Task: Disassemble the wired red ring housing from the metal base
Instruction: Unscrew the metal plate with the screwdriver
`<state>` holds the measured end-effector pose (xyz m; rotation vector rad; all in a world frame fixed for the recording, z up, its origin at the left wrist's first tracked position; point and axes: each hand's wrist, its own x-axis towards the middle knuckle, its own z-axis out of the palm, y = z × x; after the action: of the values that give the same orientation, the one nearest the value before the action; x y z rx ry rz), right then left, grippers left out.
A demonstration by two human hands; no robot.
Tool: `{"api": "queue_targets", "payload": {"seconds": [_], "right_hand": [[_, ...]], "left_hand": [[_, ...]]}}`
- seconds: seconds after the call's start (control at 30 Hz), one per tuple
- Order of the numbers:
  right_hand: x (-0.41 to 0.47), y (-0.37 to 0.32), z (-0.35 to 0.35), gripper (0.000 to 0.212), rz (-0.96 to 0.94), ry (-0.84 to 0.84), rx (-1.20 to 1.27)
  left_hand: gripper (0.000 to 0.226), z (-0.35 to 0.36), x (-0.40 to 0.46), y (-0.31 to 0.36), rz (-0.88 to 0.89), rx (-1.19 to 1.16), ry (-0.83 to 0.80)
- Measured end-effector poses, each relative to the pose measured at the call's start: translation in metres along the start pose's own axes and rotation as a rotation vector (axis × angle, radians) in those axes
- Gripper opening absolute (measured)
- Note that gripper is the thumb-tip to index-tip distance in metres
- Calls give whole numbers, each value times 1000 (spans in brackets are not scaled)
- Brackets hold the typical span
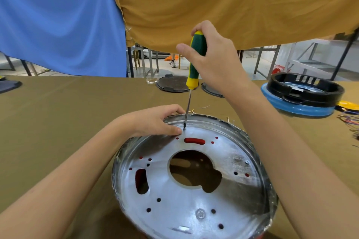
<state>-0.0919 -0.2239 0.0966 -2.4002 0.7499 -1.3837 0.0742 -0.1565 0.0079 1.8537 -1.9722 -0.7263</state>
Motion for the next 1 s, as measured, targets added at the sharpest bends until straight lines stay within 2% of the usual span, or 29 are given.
{"api": "queue_targets", "payload": {"seconds": [0.1,0.2,0.33,0.43,0.57,0.8,0.9,1.0], "right_hand": [[3,0,-3,27,27,79,-20],[4,0,-5,30,90,61,92],[4,-2,-7,33,133,83,141],[4,-3,-5,24,94,81,87],[4,-1,-4,31,62,108,-36],[7,0,-9,22,157,140,184],[7,2,-6,16,122,111,106],[7,4,-4,20,84,127,28]], "left_hand": [[43,0,-1,0,9,-33,11],[44,-1,-1,2,45,-11,20],[33,-2,-2,5,88,81,28],[24,-3,-1,6,118,115,37],[23,-3,-1,6,124,154,58],[16,-5,-1,9,186,260,134],[12,-7,-1,12,212,340,165],[6,-9,-1,14,222,398,172]]}}
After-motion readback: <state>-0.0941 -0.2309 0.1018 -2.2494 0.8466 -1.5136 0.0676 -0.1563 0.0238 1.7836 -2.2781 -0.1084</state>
